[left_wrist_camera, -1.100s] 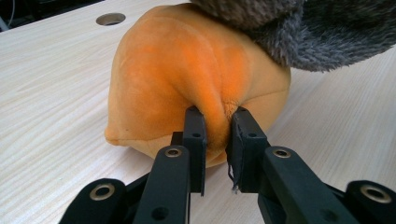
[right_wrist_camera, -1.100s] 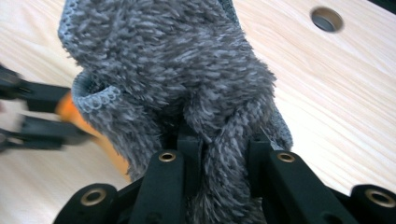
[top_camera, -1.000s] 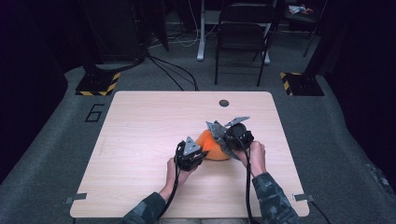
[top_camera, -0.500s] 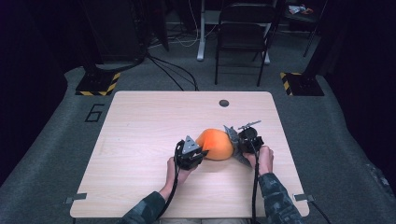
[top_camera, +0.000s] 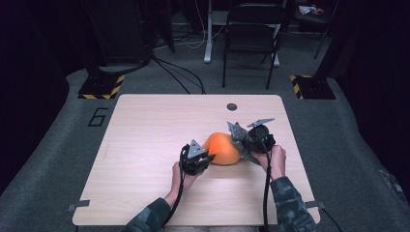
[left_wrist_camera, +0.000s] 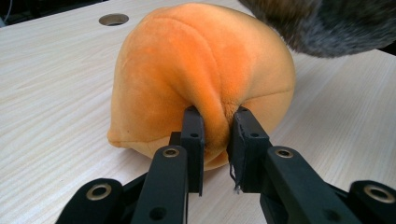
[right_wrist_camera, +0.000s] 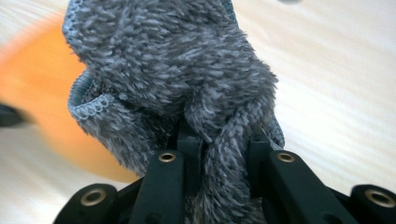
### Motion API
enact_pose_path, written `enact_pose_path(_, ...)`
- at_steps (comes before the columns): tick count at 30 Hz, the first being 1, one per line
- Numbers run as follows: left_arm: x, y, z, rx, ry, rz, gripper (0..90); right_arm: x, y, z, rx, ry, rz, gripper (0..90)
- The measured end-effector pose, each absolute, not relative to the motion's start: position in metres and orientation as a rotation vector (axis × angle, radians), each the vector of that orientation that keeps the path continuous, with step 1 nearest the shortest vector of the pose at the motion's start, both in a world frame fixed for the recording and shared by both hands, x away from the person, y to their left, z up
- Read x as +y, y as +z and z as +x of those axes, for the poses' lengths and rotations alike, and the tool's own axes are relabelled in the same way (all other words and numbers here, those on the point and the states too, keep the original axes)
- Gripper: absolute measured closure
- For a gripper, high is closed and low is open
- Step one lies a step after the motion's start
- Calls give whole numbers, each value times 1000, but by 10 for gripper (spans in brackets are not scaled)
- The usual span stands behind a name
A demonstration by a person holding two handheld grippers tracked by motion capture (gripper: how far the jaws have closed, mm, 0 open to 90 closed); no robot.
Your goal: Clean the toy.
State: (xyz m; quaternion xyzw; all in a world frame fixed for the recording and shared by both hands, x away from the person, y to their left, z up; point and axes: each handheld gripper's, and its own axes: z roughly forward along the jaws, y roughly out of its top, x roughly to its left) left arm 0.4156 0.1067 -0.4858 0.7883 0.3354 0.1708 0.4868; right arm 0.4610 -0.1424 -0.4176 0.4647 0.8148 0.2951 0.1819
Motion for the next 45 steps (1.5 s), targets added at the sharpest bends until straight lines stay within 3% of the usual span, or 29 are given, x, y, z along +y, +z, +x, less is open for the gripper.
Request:
enact_pose_path(5,108,-486,416,812,423,1937,734,-116,-421,455,2370,771,1218,748)
enact_pose_path(9,105,-486,414,754,471,1947,497,-118,-429,458,2368,767,1239,749)
enact_pose_path(11,100,-488,412,735,533,1989,451,-121,-431,459,2368,800,1250,749)
enact_pose_path(12,98,-489,412,730,561,2000,459,-121,-431,459,2371,802,1250,749)
enact_pose_path(16,98,-493,413,746,573,1995,678,-119,-431,458,2375,798,1234,749)
enact_pose_path(19,99,-487,411,764,574,1994,742,-115,-422,453,2328,825,1199,751)
enact_pose_path(24,102,-474,409,792,530,1964,767,-92,-398,435,2356,917,1064,751)
enact_pose_path(28,100,-475,409,797,508,1976,771,-76,-410,434,2372,837,1011,752)
enact_pose_path(45,106,-485,417,819,468,1960,769,-117,-430,455,2374,817,1225,752)
